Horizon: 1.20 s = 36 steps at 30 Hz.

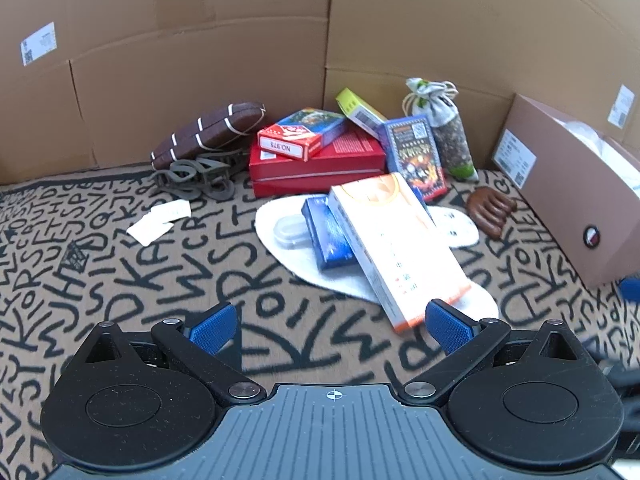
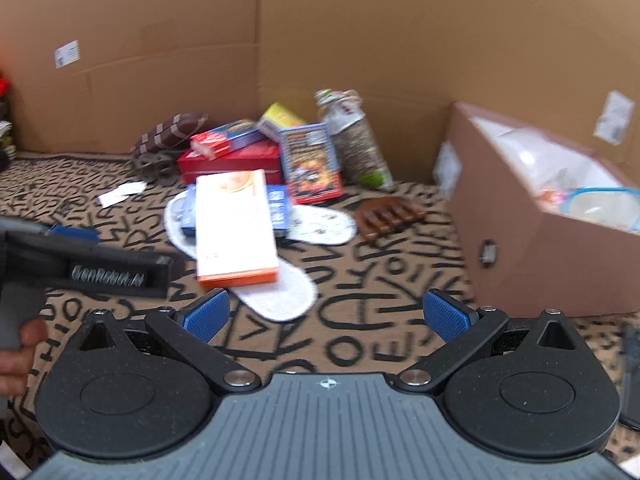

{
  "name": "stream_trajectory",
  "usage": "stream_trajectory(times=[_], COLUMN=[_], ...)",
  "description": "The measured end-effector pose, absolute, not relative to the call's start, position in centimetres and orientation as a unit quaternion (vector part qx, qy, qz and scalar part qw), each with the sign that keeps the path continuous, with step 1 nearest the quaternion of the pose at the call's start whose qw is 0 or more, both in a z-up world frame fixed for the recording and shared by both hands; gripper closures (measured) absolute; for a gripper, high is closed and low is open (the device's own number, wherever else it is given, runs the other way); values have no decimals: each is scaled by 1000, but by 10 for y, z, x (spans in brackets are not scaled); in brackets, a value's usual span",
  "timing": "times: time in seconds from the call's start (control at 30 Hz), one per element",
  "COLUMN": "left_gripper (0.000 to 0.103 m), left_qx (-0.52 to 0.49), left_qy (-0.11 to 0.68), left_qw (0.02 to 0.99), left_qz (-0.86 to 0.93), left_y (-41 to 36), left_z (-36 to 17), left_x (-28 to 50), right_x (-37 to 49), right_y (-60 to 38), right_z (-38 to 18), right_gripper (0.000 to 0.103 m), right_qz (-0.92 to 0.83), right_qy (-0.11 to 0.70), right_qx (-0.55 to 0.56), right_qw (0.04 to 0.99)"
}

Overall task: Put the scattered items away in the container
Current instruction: 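Move both grippers toward the medicine boxes lying on the white insole, then close the right gripper on the white-and-orange medicine box while the left gripper approaches the blue box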

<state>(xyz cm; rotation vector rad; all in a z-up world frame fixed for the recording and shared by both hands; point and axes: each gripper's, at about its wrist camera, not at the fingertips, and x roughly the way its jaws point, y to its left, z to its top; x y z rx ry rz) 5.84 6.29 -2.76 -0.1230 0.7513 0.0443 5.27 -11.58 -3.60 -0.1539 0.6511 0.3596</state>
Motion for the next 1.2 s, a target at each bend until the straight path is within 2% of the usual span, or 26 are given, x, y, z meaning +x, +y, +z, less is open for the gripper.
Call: stream_trajectory(times=[0.17, 0.47, 0.83, 0.9, 1.03, 1.2], left_gripper=[0, 0, 6, 11, 13, 9], left_qx=[-75, -87, -98, -103, -105, -112], left_qy=[377, 394, 397, 399, 397, 392], left_qw=[923, 915, 912, 909, 910, 911], left_qz=[6, -28, -39, -51, -60, -56], left_y=[67, 65, 81, 81, 81, 85], left_z=[-32, -46, -43, -43, -41, -41], left_x=[77, 102, 125, 128, 132, 137], right_x=[70, 84, 103, 106, 113, 122], right_y=[-98, -76, -64, -63, -64, -69], right_z=[-52, -74, -78, -79, -80, -79], right_gripper=[1, 0, 0, 0, 0, 1], right_qz=[219, 269, 297, 297, 293, 296], right_qy=[329, 285, 285, 279, 278, 279], right_qx=[-80, -128, -118, -121, -116, -95], right_qw=[915, 911, 904, 905, 907, 909])
